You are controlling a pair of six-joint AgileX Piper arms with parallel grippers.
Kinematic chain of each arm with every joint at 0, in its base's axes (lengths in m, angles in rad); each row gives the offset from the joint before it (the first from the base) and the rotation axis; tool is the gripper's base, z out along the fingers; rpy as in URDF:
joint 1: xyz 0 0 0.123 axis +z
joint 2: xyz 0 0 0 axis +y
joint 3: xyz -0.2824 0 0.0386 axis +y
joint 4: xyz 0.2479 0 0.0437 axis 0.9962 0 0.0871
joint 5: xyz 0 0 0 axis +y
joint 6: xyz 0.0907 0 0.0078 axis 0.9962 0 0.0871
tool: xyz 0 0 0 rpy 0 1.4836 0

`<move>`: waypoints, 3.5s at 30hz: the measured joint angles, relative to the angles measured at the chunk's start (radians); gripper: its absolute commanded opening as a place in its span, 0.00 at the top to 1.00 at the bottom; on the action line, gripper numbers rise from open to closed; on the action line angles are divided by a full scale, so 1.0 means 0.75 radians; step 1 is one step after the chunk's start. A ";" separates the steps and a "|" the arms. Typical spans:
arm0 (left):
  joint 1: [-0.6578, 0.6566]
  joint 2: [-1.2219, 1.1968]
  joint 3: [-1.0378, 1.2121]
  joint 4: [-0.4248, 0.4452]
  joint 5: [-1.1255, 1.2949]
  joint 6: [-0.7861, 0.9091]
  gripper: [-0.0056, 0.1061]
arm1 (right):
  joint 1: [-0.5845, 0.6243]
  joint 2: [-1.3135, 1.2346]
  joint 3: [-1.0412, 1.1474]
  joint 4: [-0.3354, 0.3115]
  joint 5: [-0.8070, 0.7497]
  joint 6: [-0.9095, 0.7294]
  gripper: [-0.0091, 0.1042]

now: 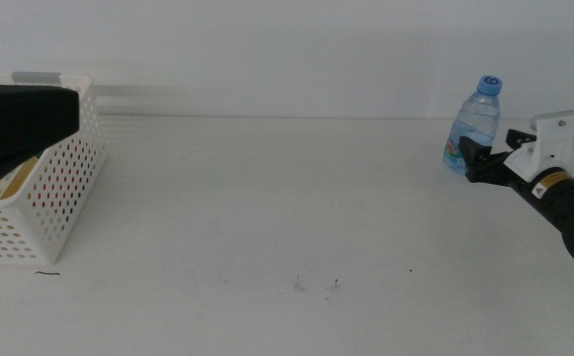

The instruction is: Use arms to grab the bottles and put them into the dustbin to the left of the table.

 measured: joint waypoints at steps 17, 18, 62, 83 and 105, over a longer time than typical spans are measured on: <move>0.000 0.000 0.000 0.000 0.000 0.000 0.11 | 0.003 0.264 -0.371 -0.073 0.107 0.006 0.30; 0.000 0.000 0.000 0.000 0.000 0.000 0.11 | 0.003 0.273 -0.376 -0.073 0.106 0.006 0.38; 0.000 0.000 0.000 0.000 -0.001 0.000 0.11 | 0.798 0.399 -0.954 -0.044 0.719 0.181 0.39; 0.000 0.000 0.000 0.000 -0.001 0.000 0.11 | 0.798 0.286 -0.786 -0.010 0.644 0.234 0.34; 0.000 0.000 0.000 0.000 -0.001 0.000 0.11 | 0.871 -1.323 -0.002 -0.190 1.441 0.473 0.34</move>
